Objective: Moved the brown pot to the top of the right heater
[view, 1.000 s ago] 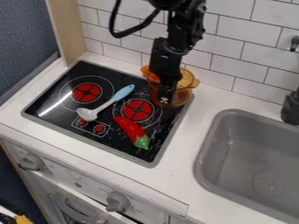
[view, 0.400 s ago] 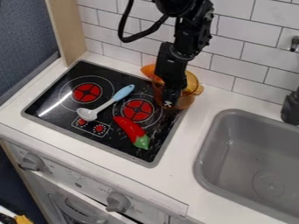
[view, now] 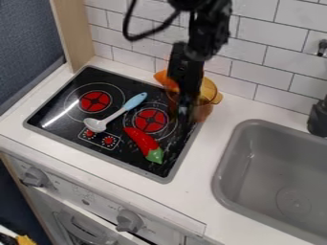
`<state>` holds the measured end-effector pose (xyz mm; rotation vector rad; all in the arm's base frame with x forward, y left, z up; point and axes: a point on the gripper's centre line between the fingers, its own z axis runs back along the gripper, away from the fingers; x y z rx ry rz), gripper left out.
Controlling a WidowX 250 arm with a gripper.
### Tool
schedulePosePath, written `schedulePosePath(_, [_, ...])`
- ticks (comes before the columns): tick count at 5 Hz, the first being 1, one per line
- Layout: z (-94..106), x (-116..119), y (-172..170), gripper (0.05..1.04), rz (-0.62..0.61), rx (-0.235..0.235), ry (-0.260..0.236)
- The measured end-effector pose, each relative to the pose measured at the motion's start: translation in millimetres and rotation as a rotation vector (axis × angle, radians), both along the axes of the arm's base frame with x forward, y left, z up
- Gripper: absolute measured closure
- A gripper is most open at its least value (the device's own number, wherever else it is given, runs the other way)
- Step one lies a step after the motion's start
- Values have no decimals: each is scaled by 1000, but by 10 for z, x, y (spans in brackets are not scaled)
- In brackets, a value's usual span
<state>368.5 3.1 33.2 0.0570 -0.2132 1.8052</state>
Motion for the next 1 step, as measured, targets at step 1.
schedulePosePath(1, [414, -84, 148, 72, 18, -32, -92])
